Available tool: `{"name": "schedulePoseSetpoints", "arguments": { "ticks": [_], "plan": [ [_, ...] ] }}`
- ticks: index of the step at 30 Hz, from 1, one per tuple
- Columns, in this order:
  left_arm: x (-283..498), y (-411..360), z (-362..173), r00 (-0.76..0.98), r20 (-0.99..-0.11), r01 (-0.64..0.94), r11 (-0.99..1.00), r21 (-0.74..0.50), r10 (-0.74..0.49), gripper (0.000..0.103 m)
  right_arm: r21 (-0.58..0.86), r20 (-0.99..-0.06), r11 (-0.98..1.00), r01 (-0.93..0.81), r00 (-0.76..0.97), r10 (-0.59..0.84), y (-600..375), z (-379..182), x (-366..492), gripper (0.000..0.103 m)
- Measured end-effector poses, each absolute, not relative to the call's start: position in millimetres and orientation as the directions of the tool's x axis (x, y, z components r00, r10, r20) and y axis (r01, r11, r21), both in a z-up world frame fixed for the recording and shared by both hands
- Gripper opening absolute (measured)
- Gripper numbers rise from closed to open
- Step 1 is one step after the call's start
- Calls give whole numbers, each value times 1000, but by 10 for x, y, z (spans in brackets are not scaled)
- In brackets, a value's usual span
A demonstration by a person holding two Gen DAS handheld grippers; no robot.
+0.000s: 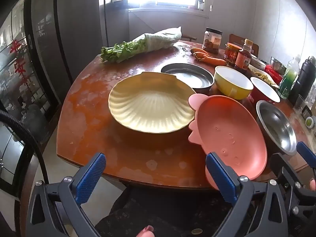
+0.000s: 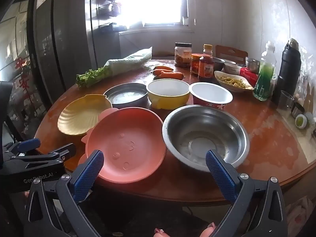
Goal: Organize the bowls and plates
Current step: 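Move both tools toward the yellow shell plate and pink pig plate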
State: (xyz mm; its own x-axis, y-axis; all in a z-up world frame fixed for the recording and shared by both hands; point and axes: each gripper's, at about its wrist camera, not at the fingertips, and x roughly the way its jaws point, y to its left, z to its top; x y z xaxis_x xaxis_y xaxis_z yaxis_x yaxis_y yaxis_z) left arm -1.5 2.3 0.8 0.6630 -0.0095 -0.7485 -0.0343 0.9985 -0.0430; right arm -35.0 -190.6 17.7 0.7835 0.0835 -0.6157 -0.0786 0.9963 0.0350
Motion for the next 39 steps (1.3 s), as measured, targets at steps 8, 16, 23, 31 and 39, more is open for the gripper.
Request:
{"name": "schedulePoseSetpoints", "arguments": {
  "ticks": [8,16,23,31,39],
  "plan": [
    [16,-11,-99,649,-761,-45,999,-18,15,102,31,-625,996,-86,776,86,-1892,154,-369,103],
    [-9,-30,-85,649,-760,-49,998,-27,11,102,21,-643,997,-72,763,69,-1887,102,-330,103],
    [-6,-44,-72,649,-761,-46,999,-23,12,102,20,-643,997,-69,763,66,-1893,113,-330,103],
    [6,-71,-33,654,-757,-35,999,-19,8,102,21,-642,997,-68,764,66,-1914,134,-336,103],
    [9,-79,-23,656,-755,-31,999,-17,7,102,28,-657,997,-68,751,70,-1931,101,-300,103]
  ]
}}
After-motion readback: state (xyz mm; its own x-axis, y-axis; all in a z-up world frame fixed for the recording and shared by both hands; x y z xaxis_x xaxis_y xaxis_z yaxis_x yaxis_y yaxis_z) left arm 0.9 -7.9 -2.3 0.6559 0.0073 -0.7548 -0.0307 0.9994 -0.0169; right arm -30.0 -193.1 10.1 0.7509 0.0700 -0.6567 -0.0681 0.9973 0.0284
